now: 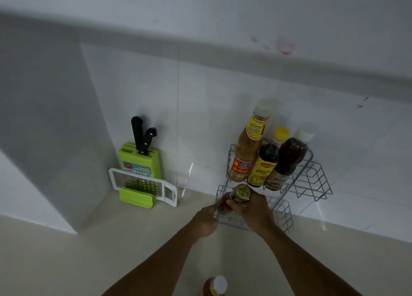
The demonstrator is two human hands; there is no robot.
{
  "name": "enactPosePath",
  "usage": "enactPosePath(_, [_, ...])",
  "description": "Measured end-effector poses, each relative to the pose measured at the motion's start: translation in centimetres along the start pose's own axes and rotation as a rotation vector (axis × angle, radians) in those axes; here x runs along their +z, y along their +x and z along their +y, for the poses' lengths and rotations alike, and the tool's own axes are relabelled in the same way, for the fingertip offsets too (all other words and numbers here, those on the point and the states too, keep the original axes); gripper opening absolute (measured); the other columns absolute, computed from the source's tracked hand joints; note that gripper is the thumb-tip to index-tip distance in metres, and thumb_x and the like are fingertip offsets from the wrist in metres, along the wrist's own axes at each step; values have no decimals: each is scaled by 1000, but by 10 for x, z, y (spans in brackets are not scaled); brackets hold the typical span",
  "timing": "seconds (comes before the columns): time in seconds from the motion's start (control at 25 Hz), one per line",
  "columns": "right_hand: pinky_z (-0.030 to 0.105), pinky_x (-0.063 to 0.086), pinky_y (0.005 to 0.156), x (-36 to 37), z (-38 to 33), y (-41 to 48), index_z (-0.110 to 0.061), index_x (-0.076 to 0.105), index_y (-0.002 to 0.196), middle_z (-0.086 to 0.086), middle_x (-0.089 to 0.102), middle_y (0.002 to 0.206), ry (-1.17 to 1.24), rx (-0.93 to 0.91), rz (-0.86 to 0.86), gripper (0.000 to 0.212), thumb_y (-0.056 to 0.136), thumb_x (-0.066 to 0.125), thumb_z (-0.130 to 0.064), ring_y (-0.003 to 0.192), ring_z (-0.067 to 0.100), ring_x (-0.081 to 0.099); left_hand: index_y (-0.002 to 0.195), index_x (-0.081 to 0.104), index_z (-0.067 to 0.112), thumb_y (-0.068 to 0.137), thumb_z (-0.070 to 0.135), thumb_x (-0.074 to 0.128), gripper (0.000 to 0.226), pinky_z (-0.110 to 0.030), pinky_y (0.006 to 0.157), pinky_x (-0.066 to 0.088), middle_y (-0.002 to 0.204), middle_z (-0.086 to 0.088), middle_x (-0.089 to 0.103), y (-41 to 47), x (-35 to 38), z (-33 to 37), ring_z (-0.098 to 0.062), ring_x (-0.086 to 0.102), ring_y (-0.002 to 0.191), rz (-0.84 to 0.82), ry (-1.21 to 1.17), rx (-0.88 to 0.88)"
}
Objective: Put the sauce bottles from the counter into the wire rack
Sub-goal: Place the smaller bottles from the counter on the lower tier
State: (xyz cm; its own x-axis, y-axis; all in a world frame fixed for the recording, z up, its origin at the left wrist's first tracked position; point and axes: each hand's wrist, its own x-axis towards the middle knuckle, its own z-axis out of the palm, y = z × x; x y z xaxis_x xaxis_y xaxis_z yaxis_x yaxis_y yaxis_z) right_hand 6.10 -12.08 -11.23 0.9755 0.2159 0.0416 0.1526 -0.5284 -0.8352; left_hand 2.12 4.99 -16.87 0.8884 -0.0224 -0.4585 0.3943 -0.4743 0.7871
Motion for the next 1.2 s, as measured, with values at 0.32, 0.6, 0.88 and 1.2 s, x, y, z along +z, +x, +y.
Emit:
enactPosePath(0.32, [40, 59, 88, 9, 8, 34, -21, 64, 124, -4, 71, 116, -159, -39, -110, 51, 79, 82, -37, 105, 13, 66, 146, 47, 28, 59, 13, 38, 88, -29, 82, 49, 139, -2, 60, 1, -4, -6, -29, 64, 117, -51, -36, 18])
enactPosePath(0.6, [39, 57, 89, 15, 7, 35, -19, 65, 121, -6, 72, 114, -185, -27, -58, 57, 72, 87, -38, 100, 13, 67, 147, 44, 29, 66, 10, 40, 83, -31, 95, 51, 142, -1, 57, -3, -3, -5, -25, 58, 124, -42, -42, 20])
enactPosePath(0.88, [31, 51, 84, 17, 10, 20, -17, 66, 125, 0, 69, 124, -168, 154, -88, 62, 75, 83, -50, 99, 14, 63, 148, 42, 11, 92, 7, 48, 56, -32, 112, 41, 147, -11, 51, -18, -13, -12, -26, 51, 134, -62, -33, -75])
enactPosePath(1.2, [21, 49, 73, -1, -21, -104, -32, 69, 113, -14, 70, 108, 1, 13, -35, 29, 88, 71, -46, 88, -2, 65, 140, 51, 25, 93, 11, 53, 49, -17, 77, 45, 133, -5, 62, -97, -31, -13, -15, 59, 107, -49, 145, 53])
